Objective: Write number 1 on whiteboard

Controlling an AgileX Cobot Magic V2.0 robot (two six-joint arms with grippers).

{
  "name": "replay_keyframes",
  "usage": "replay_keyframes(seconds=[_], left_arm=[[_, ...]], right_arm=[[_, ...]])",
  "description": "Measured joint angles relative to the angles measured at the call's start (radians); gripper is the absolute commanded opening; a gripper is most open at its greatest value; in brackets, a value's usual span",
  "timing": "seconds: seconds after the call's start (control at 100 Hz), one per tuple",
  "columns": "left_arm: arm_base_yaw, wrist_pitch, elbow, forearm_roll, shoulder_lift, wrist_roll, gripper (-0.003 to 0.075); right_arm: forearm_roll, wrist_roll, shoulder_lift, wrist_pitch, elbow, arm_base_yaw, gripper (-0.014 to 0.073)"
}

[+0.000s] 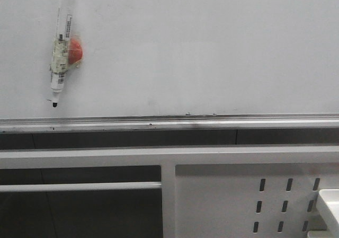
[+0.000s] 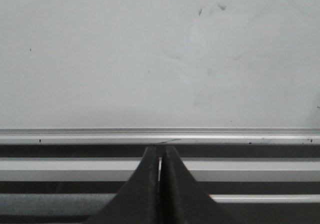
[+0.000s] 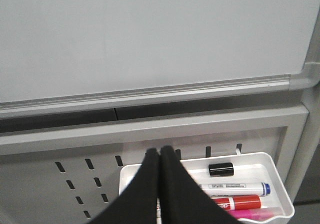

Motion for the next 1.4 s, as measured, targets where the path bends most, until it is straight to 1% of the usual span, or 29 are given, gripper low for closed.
replay_keyframes(seconds=[0.31,0.39,0.44,0.45,0.51,0.63,0.74,0.83,0.91,0.95,1.0,1.1,1.17,1.25,1.3,1.4], left_arm=[[0.000,-0.013,0.000,0.002,0.000,0.000,-0.0020],[0.000,-0.026,0.000,0.002,0.000,0.000,-0.0020],[0.000,-0.055,0.000,0.002,0.000,0.000,-0.0020],[0.000,-0.060,0.000,0.002,0.000,0.000,-0.0020],[0.000,-0.106,0.000,0.002,0.000,0.000,-0.0020],[0.000,-0.189,0.000,0.002,0.000,0.000,-0.0020],[0.000,-0.263,0.000,0.004,0.000,0.000,-0.0020],[0.000,-0.296,0.000,-0.006,0.000,0.000,-0.0020],[0.000,-0.312,0.000,-0.056,0.000,0.000,-0.0020],[0.000,-0.317,0.000,-0.087,0.000,0.000,-0.0020],[0.000,-0.317,0.000,-0.110,0.000,0.000,-0.0020],[0.000,-0.294,-0.004,-0.127,0.000,0.000,-0.0020],[0.000,-0.197,-0.048,-0.127,0.007,0.000,-0.0020],[0.000,-0.067,-0.163,-0.107,0.054,0.000,-0.0020],[0.000,-0.019,-0.244,-0.101,0.094,0.000,-0.0020],[0.000,-0.002,-0.383,-0.085,0.171,0.000,-0.0020]], right_arm=[[0.000,0.000,0.000,0.000,0.000,0.000,-0.0069],[0.001,0.000,0.000,-0.042,0.002,0.000,-0.0069],[0.007,0.000,0.000,-0.108,0.002,0.000,-0.0069],[0.009,0.000,0.000,-0.147,0.002,0.000,-0.0069],[0.008,0.000,0.000,-0.245,0.002,0.000,-0.0069],[0.008,0.000,0.000,-0.490,0.002,0.000,-0.0069],[0.008,0.000,0.000,-0.671,0.002,0.000,-0.0069],[0.008,0.004,0.000,-0.766,0.002,0.000,-0.0069],[0.008,0.027,0.000,-0.800,0.002,0.000,-0.0069],[0.008,0.048,0.000,-0.787,-0.001,0.000,-0.0069],[0.006,0.075,0.000,-0.718,-0.016,0.000,-0.0069],[0.006,0.101,0.002,-0.433,-0.122,0.000,-0.0069],[0.006,0.104,0.034,-0.268,-0.235,0.000,-0.0069],[0.006,0.105,0.116,-0.135,-0.380,0.000,-0.0069],[0.006,0.105,0.174,-0.077,-0.460,0.000,-0.0069],[0.006,0.105,0.280,-0.025,-0.580,0.000,-0.0069]])
